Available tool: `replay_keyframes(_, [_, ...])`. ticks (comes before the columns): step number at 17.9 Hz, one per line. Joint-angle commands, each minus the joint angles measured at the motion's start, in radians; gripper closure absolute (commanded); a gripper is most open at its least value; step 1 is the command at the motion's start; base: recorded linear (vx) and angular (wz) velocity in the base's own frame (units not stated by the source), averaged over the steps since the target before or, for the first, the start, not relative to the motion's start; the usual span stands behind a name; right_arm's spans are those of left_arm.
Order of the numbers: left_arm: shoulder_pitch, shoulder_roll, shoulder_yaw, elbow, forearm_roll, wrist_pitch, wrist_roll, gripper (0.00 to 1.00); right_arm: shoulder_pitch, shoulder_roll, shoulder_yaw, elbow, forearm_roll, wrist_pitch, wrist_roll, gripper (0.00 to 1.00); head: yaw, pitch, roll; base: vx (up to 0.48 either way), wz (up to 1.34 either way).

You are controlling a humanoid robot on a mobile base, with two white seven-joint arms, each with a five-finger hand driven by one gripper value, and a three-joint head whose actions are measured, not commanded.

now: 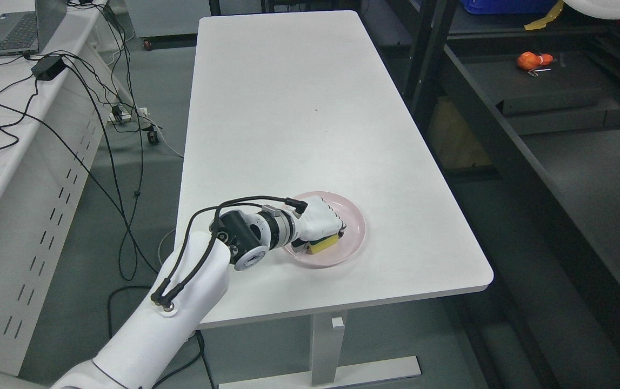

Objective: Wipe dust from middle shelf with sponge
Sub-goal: 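Lift the sponge off the plate and pull the left hand back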

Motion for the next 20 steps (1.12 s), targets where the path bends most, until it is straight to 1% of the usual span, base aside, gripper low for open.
replay_keyframes(1, [0.015,-0.014,0.143,0.013,0.073,-0.021,-0.010,0.67,0.000,-0.017,0.000,-0.017,0.000,-0.001,0.000,0.00,0.0000,0.000,0.000,0.000,0.00])
replay_keyframes(4, [0.020,-0.015,0.232,0.011,0.235,-0.067,-0.012,0.88,0.000,-0.017,0.000,-0.017,0.000,-0.001,0.000,0.00,0.0000,0.000,0.000,0.000,0.00])
replay_keyframes(5, [0.022,-0.015,0.285,0.013,0.319,-0.090,-0.012,0.96,0.000,-0.017,0.000,-0.017,0.000,-0.001,0.000,0.00,0.0000,0.000,0.000,-0.001,-0.03])
replay_keyframes(6, [0.031,-0.015,0.342,0.013,0.413,-0.102,-0.010,1.00,0.000,-0.017,0.000,-0.017,0.000,-0.001,0.000,0.00,0.0000,0.000,0.000,-0.001,-0.03])
replay_keyframes(7, [0.037,-0.015,0.382,0.011,0.487,-0.101,-0.007,1.00,0.000,-0.017,0.000,-0.017,0.000,-0.001,0.000,0.00,0.0000,0.000,0.000,0.000,0.00])
replay_keyframes(11, [0.051,-0.015,0.655,-0.010,0.755,-0.098,0.006,1.00,0.000,-0.017,0.000,-0.017,0.000,-0.001,0.000,0.00,0.0000,0.000,0.000,0.000,0.00])
replay_keyframes(12, [0.057,-0.015,0.689,-0.012,0.853,-0.090,0.022,1.00,0.000,-0.017,0.000,-0.017,0.000,-0.001,0.000,0.00,0.0000,0.000,0.000,0.000,0.00])
replay_keyframes(13, [0.071,-0.015,0.715,-0.016,0.979,-0.059,0.040,1.00,0.001,-0.017,0.000,-0.017,0.000,-0.001,0.000,0.00,0.0000,0.000,0.000,0.000,0.00])
replay_keyframes(15, [0.129,-0.015,0.757,-0.071,1.238,0.051,0.098,1.00,0.000,-0.017,0.000,-0.017,0.000,-0.001,0.000,0.00,0.0000,0.000,0.000,0.000,0.00])
replay_keyframes(16, [0.158,-0.015,0.764,-0.085,1.324,0.083,0.120,1.00,0.000,-0.017,0.000,-0.017,0.000,-0.001,0.000,0.00,0.0000,0.000,0.000,0.000,0.00])
replay_keyframes(18, [0.222,-0.015,0.778,-0.093,1.467,0.093,0.152,1.00,0.000,-0.017,0.000,-0.017,0.000,-0.001,0.000,0.00,0.0000,0.000,0.000,0.000,0.00])
replay_keyframes(20, [0.259,-0.015,0.821,-0.098,1.538,0.099,0.187,1.00,0.000,-0.017,0.000,-0.017,0.000,-0.001,0.000,0.00,0.0000,0.000,0.000,0.000,0.00])
